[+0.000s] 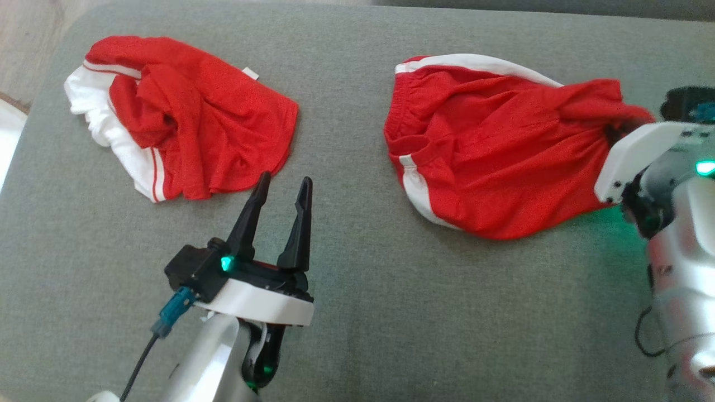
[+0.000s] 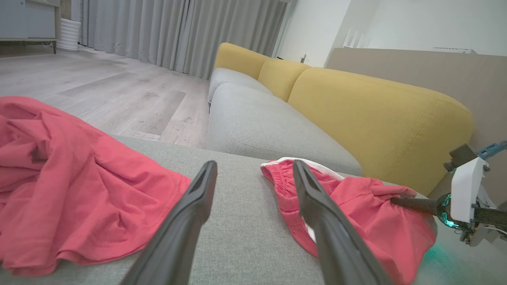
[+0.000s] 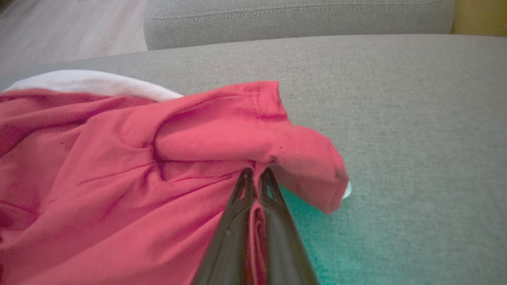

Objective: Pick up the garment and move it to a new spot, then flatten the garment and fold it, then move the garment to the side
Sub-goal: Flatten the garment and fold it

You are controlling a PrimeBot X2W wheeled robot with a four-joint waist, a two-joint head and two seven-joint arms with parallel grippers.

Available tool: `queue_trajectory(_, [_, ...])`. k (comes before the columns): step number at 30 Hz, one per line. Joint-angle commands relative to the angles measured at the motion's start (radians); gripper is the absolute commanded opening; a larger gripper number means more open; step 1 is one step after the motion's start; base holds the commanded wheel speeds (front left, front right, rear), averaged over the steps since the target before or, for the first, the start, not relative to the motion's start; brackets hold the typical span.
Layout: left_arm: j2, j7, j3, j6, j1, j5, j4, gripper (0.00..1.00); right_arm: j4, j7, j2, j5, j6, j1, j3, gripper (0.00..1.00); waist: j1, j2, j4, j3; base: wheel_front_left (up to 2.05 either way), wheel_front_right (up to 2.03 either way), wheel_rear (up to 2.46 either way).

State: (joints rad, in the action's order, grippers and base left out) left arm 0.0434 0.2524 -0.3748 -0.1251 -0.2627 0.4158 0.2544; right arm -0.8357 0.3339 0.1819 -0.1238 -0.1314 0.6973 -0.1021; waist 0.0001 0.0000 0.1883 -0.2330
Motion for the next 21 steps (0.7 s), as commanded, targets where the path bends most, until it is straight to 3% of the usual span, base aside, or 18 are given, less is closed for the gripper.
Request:
queue_trajectory(1, [0.007, 0.009, 0.021, -0.006, -0.037, 0.006, -0.032, 1.00, 0.016, -0.002, 0.010, 0.017, 0.001, 0.050, 0.002, 0.00, -0.0001, 0.0000, 0.009, -0.004, 0.00, 0.00, 0.00])
queue_trajectory(10, [0.007, 0.009, 0.013, -0.006, -0.044, 0.013, -0.031, 1.00, -0.096, -0.041, 0.025, 0.139, 0.001, 0.144, -0.079, 0.00, -0.0001, 0.0000, 0.042, -0.020, 0.00, 0.00, 0.00])
queue_trajectory(11, [0.007, 0.009, 0.014, -0.006, -0.044, 0.014, -0.031, 1.00, -0.108, -0.050, 0.021, 0.153, 0.001, 0.151, -0.080, 0.39, -0.0001, 0.0000, 0.043, -0.022, 0.00, 0.00, 0.00])
queue_trajectory(12, [0.007, 0.009, 0.015, -0.006, -0.044, 0.014, -0.032, 1.00, -0.119, -0.057, 0.020, 0.167, 0.001, 0.156, -0.084, 1.00, -0.0001, 0.0000, 0.042, -0.023, 0.00, 0.00, 0.00])
queue_trajectory(21, [0.007, 0.009, 0.039, -0.006, -0.028, -0.002, -0.026, 1.00, -0.164, -0.216, -0.012, 0.204, 0.001, 0.126, -0.041, 1.00, -0.0001, 0.0000, -0.010, 0.042, 0.00, 0.00, 0.00])
